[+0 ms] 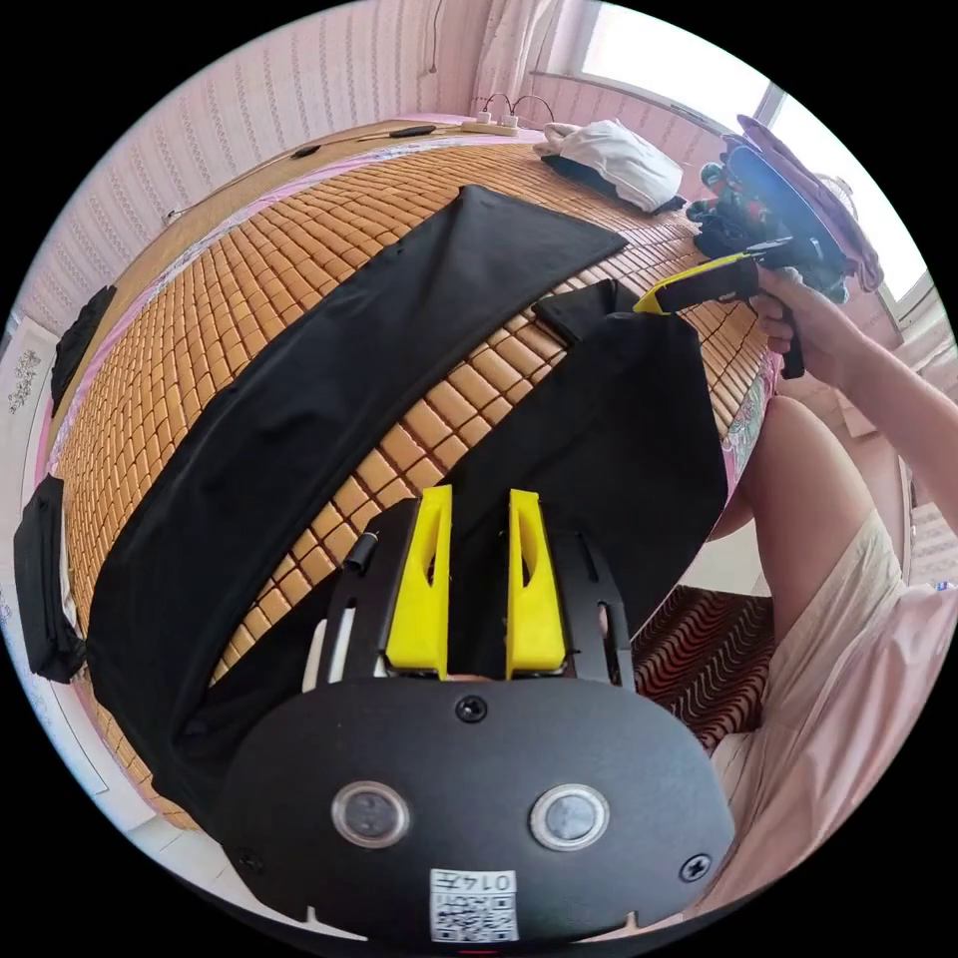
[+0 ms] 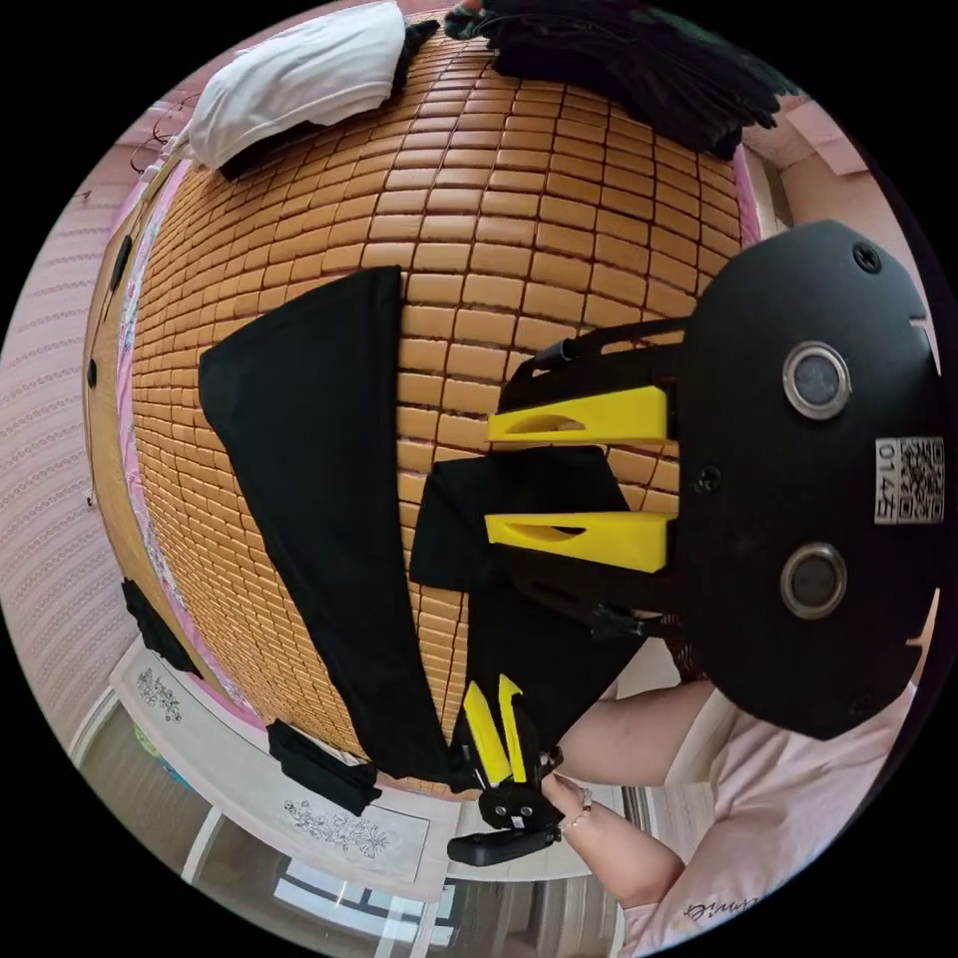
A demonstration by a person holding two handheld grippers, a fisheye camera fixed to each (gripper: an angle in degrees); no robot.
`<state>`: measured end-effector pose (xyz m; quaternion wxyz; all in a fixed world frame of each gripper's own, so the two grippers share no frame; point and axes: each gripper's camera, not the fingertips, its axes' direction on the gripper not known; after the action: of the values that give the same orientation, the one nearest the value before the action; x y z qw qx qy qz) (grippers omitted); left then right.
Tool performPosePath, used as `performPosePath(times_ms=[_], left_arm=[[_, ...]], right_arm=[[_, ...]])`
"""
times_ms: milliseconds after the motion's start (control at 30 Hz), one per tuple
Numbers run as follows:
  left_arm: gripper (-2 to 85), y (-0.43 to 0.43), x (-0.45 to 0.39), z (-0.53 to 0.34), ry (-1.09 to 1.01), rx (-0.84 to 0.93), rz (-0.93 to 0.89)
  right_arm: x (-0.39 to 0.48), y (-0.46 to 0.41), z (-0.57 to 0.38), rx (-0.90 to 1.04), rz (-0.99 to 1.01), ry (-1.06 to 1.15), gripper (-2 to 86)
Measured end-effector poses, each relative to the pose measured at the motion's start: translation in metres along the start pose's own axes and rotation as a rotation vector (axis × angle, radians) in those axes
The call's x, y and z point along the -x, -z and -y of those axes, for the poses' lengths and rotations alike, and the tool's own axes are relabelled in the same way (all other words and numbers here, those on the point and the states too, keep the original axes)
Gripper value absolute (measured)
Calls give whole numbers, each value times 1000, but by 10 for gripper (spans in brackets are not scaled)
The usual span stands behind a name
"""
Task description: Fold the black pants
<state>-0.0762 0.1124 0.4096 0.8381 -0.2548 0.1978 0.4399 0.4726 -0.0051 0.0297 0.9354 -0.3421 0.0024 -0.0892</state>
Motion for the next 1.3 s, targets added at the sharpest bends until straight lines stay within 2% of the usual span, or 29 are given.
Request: performPosePath(times_ms=[100,167,333,400,467,533,633,700,833,867,1000,1067,1167,1300], left_arm=[[11,0,-7,3,27,22,-27],[1,8,-12,3,26,4,-33],[-8,76,-39,-16,-90,-250,-101],[-9,99,-40,-27,-61,-342,-102],[-9,99,-27,-27,30,-355,-63],[-9,82,-6,-23,143,-320,-32],[-9,52,19,-12,262,-201,-51],[-9,42,18,-3,255,-154,-50],[-9,40,6,8,185,-136,7],[-9,39,5,11,184,-130,10],[-9,36,9,15,213,-121,-17],[-9,38,9,16,217,-123,-26],[-9,45,4,19,183,-153,-53],[-5,66,-22,27,6,-234,-131]], right_arm=[[-18,12,-20,-26,-1,-75,33],[-35,46,-45,-96,99,-85,4],[-44,177,-134,-291,311,-64,1],[-38,228,-156,-374,219,-52,1],[-44,275,-169,-523,68,-86,5],[-57,284,-168,-551,-36,-106,10],[-86,253,-164,-432,-146,-196,39],[-101,222,-164,-303,-127,-228,67],[-105,156,-167,-102,33,-222,94],[-97,140,-163,-53,9,-204,104],[-85,114,-148,-1,-52,-184,94],[-76,122,-146,3,-146,-151,21],[-79,152,-158,-7,-55,-116,1],[-99,231,-184,-127,32,-150,-3]])
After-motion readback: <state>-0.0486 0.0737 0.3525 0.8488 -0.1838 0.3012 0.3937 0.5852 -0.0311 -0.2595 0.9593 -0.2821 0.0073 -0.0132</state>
